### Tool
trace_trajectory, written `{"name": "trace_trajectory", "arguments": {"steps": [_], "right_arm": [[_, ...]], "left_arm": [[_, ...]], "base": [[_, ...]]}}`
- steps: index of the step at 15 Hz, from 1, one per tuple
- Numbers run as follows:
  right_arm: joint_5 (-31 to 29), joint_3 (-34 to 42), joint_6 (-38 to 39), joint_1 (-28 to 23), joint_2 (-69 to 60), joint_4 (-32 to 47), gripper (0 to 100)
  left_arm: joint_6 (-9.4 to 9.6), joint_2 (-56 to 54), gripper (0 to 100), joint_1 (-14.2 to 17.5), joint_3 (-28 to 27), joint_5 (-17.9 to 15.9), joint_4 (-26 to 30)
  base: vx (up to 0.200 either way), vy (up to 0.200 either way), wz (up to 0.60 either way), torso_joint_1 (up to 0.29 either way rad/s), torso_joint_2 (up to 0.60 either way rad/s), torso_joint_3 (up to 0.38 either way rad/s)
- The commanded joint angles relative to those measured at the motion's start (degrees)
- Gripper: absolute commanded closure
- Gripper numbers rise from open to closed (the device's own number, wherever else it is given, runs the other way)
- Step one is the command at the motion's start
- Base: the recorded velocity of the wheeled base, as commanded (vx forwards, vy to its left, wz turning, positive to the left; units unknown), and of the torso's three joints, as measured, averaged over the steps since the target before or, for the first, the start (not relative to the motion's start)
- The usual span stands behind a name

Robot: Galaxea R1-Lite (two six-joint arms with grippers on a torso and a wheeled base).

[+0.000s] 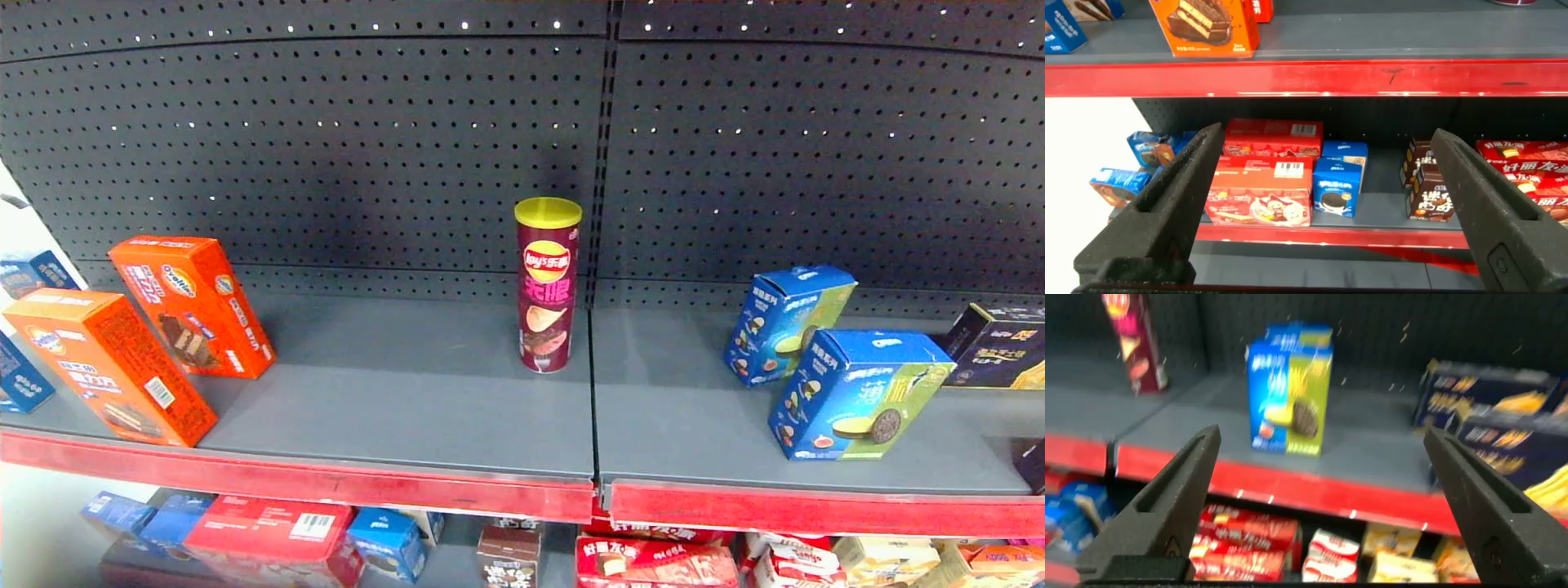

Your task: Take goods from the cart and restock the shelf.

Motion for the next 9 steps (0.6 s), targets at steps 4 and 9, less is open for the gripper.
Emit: {"name": "trace_trajectory", "arguments": {"steps": [4, 9], "right_arm": [[1.0, -11.2, 0.6, -6.8, 6.0, 4.8, 0], [-0.2, -27.6, 1.4, -12.4, 15.1, 13.7, 0]], "left_arm": [[0.02, 0.1, 0, 0.0, 0.0, 0.0, 0.0], [0.02, 0.1, 0, 0.1, 0.0, 0.0, 0.0]], "base": [[0.000, 0.000, 0.00, 0.000, 0.00, 0.000], [0.000, 0.000, 0.00, 0.000, 0.00, 0.000]]}}
